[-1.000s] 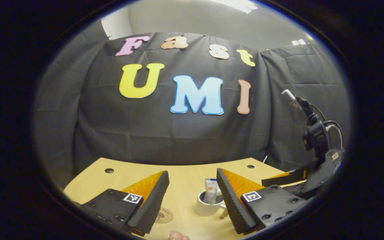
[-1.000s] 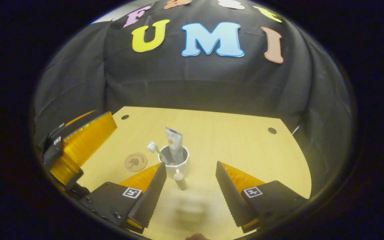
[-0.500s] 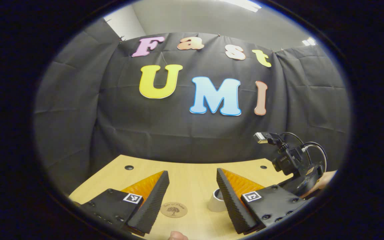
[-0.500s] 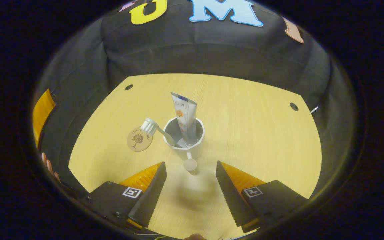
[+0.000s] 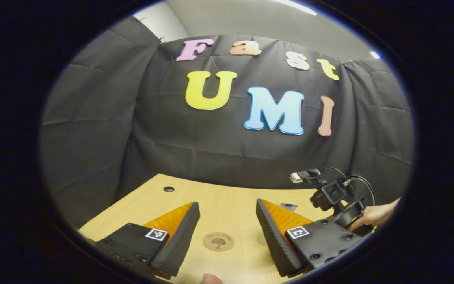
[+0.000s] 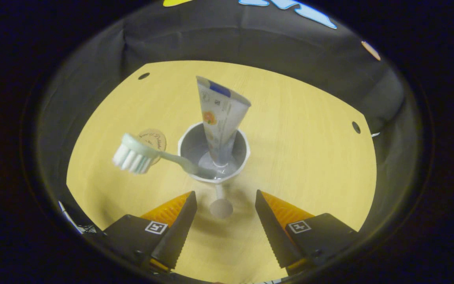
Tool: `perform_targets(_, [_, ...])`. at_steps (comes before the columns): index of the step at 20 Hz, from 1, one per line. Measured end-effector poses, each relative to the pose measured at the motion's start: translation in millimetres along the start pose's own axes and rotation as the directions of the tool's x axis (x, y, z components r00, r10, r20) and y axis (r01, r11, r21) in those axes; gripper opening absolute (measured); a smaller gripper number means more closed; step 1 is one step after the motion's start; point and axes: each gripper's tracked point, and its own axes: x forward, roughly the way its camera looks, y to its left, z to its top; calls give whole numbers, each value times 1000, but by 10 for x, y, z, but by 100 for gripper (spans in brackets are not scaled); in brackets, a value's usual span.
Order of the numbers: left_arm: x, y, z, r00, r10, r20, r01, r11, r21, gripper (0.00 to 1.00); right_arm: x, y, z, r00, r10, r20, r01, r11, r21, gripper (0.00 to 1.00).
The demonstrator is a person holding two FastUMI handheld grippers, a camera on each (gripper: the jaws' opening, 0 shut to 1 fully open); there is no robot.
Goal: Put the toothbrush and toothpaste on the desktop into the cup, then pick up the cup and place it on the coaster on the desktop.
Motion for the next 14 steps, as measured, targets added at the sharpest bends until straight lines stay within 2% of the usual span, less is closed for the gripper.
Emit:
perform_targets(3, [-13, 107, 3, 1000, 20, 0, -20, 1000, -6, 94, 76, -25, 8, 999, -20, -44, 17, 997, -69, 95])
perform_targets(6, [-44, 175, -5, 999, 34, 1, -34, 999, -13, 94, 146, -5, 7, 996, -10, -94, 0, 995, -104, 95])
perform_targets(8, [-45, 192, -14, 999, 38, 0, -38, 999, -15, 94, 176, 19, 14, 993, 4, -120, -17, 994, -111, 74])
perform_targets(10, [-61, 220, -37, 999, 40, -5, -40, 999, -20, 94, 219, 32, -3, 988, 15, -152, -31, 994, -103, 66])
perform_targets(11, [-73, 238, -44, 999, 42, -6, -42, 999, -23, 94, 208, 63, -24, 985, 32, -171, -49, 995, -92, 45])
perform_targets(13, [-79, 264, -37, 999, 49, -5, -49, 998, -29, 93, 279, 57, -55, 980, 44, -193, -62, 994, -87, 46])
perform_targets(14, [-98, 287, -27, 999, 53, -4, -53, 998, -32, 94, 309, 48, -66, 979, 42, -199, -60, 995, -84, 30])
